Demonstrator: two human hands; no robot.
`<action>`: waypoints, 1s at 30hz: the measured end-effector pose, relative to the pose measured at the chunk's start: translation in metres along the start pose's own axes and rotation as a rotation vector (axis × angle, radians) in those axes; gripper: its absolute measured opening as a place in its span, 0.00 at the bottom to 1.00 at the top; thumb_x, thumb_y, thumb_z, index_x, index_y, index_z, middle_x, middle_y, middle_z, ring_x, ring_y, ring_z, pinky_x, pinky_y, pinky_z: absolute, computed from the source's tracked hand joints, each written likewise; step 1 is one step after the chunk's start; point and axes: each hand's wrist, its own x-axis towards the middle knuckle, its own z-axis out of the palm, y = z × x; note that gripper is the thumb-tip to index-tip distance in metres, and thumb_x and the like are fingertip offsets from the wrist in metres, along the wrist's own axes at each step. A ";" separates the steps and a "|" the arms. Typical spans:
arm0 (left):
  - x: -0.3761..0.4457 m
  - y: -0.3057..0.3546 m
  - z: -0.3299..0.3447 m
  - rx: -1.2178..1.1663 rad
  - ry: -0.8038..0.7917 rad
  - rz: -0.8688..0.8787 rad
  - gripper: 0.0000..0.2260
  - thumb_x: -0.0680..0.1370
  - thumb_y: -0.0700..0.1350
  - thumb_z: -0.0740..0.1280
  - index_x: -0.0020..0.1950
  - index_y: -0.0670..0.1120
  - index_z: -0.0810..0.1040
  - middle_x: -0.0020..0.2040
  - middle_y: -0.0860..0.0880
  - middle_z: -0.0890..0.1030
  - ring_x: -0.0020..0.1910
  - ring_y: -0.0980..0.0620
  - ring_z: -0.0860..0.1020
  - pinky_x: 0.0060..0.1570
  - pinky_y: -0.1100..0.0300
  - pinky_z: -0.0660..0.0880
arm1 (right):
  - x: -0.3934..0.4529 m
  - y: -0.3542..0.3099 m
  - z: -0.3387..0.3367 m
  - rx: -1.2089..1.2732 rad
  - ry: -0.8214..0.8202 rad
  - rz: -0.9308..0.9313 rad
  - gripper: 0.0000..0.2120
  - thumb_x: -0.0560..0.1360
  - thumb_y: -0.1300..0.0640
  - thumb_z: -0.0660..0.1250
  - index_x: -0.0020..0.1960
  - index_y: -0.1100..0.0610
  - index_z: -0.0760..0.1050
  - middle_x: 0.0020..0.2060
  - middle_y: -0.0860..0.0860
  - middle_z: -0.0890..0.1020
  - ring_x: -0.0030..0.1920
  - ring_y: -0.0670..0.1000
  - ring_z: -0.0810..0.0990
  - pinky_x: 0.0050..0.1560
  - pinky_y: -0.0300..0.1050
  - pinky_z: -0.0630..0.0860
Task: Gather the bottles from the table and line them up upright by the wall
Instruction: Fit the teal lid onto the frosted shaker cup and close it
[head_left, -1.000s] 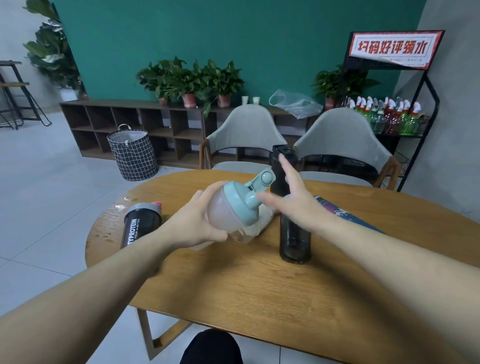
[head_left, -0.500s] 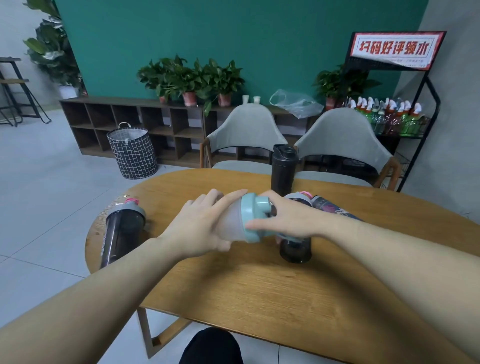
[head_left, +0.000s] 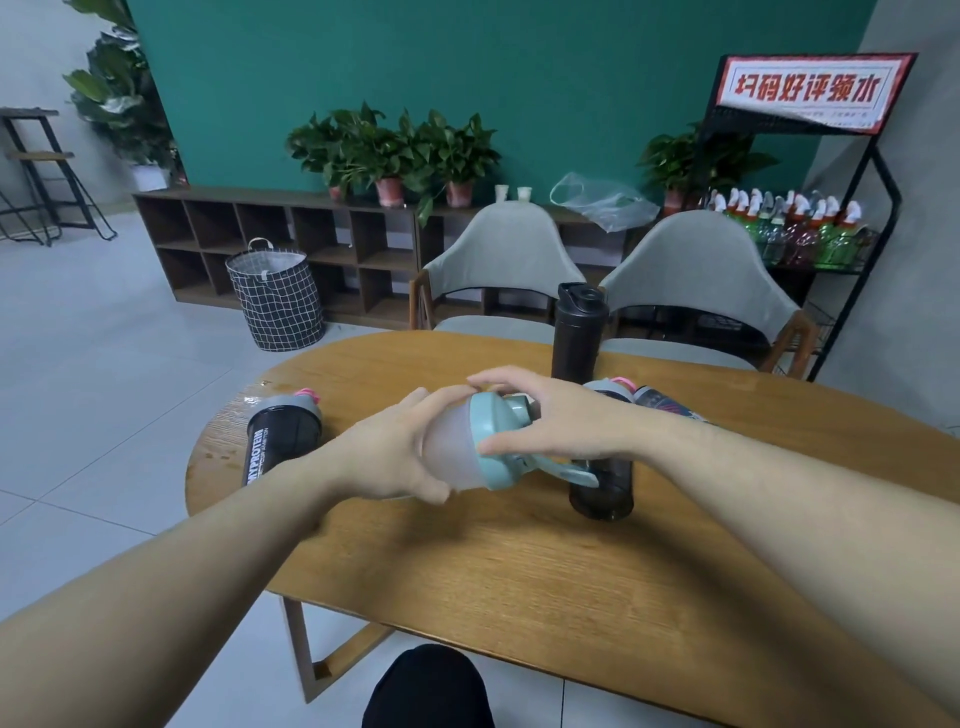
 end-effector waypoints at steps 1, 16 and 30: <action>0.000 0.002 0.001 0.036 0.011 0.011 0.47 0.59 0.58 0.74 0.72 0.73 0.53 0.56 0.53 0.69 0.55 0.48 0.76 0.56 0.45 0.76 | -0.001 0.000 0.000 0.012 0.014 0.032 0.35 0.75 0.40 0.73 0.78 0.35 0.61 0.70 0.45 0.71 0.69 0.46 0.72 0.70 0.48 0.71; 0.010 0.018 0.001 -0.137 -0.020 0.088 0.46 0.62 0.51 0.77 0.68 0.78 0.55 0.66 0.54 0.70 0.64 0.52 0.74 0.64 0.52 0.73 | -0.012 0.028 0.006 0.633 0.224 0.195 0.16 0.86 0.47 0.54 0.71 0.32 0.62 0.74 0.50 0.71 0.62 0.55 0.80 0.64 0.62 0.80; 0.018 0.039 0.013 0.177 0.140 0.088 0.47 0.61 0.58 0.73 0.73 0.74 0.50 0.57 0.53 0.69 0.56 0.47 0.75 0.54 0.51 0.73 | -0.021 0.023 0.008 0.569 0.174 0.314 0.29 0.75 0.36 0.70 0.70 0.49 0.69 0.56 0.54 0.83 0.48 0.55 0.86 0.55 0.56 0.85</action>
